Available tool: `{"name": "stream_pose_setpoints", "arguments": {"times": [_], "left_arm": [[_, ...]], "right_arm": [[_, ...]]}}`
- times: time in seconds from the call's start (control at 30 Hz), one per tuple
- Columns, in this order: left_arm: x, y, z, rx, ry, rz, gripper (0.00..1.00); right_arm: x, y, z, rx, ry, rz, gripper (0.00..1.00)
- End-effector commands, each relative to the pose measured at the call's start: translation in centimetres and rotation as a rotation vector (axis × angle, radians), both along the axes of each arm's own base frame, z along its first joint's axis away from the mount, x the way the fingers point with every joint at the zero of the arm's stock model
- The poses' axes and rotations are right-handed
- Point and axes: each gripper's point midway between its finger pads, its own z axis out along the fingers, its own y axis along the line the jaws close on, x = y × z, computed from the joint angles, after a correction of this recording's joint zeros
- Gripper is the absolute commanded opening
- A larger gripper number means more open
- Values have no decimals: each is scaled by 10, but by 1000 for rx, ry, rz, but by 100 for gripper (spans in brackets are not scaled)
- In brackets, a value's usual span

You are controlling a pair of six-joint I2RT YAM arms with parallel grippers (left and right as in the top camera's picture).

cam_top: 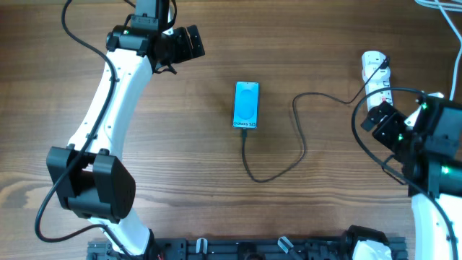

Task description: Plug charger to phone and switch on socket

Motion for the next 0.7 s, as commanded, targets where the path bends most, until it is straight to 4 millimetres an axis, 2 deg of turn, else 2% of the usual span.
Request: {"name": "stream_pose_setpoints", "arguments": {"times": [0.0, 0.17, 0.33, 0.37, 0.53, 0.67], "left_arm": [[1, 3, -3, 10, 3, 10, 100], [1, 3, -3, 10, 3, 10, 100], [1, 3, -3, 10, 3, 10, 100], [1, 3, -3, 10, 3, 10, 100], [1, 3, -3, 10, 3, 10, 100], [1, 3, -3, 10, 3, 10, 100]], "right_arm": [[-2, 5, -1, 15, -5, 13, 100], [-10, 12, 21, -10, -92, 41, 100], [-17, 48, 38, -107, -247, 248, 100], [-20, 53, 39, -133, -317, 280, 100], [-30, 56, 25, -165, -485, 280, 100], [-38, 67, 18, -250, -621, 386, 100]]}}
